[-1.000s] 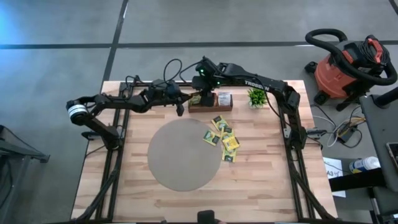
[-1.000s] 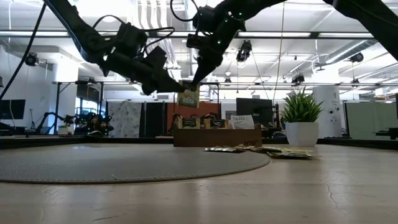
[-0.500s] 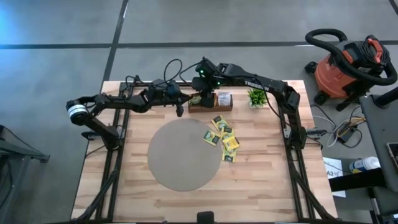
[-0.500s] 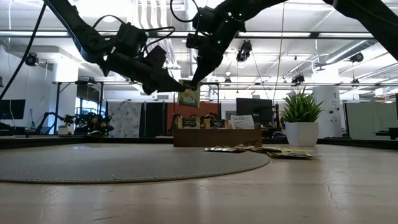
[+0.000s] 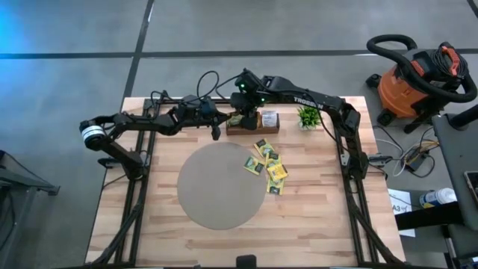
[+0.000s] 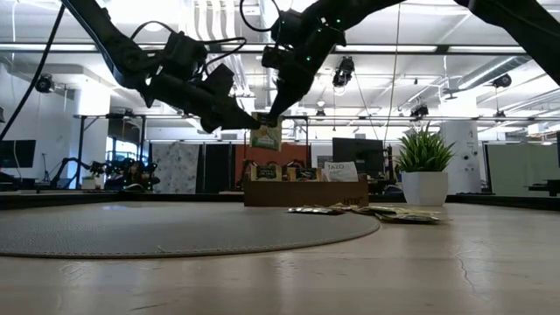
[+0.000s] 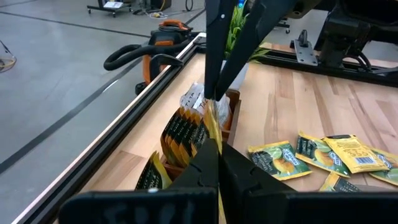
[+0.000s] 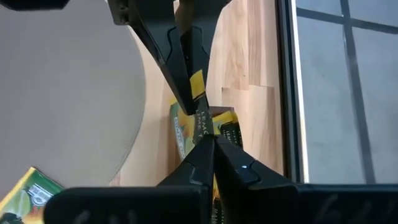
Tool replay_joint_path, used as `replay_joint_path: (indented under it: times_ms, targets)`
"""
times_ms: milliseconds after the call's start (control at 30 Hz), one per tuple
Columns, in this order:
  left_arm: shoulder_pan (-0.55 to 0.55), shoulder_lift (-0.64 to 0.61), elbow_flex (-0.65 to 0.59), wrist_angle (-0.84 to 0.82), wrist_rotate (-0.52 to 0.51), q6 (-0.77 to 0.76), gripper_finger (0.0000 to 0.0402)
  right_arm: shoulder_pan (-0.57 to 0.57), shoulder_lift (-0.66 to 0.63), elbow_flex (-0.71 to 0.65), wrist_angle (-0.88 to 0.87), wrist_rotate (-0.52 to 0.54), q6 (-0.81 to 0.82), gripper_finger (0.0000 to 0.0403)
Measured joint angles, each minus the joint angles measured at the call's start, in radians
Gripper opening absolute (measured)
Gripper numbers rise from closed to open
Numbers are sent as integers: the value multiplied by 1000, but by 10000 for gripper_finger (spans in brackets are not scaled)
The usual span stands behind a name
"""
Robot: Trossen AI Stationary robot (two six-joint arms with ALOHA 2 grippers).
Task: Pick & Place Tea
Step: Put the yellow tea sachet into the left compartment of the wooden organizer
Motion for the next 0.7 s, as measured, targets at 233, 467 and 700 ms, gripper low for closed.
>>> replay_joint_path:
  times_ms: [233,467,700]
  targets:
    - [0,0,0,-3,-40,-56,0,0,0,0,8,50,48,8]
    - [0,-11,-3,-89,-120,-111,22,-9,1,-9,19,72,83,8]
    - [0,-13,-3,-34,-150,-34,84,-6,2,-59,54,71,96,8]
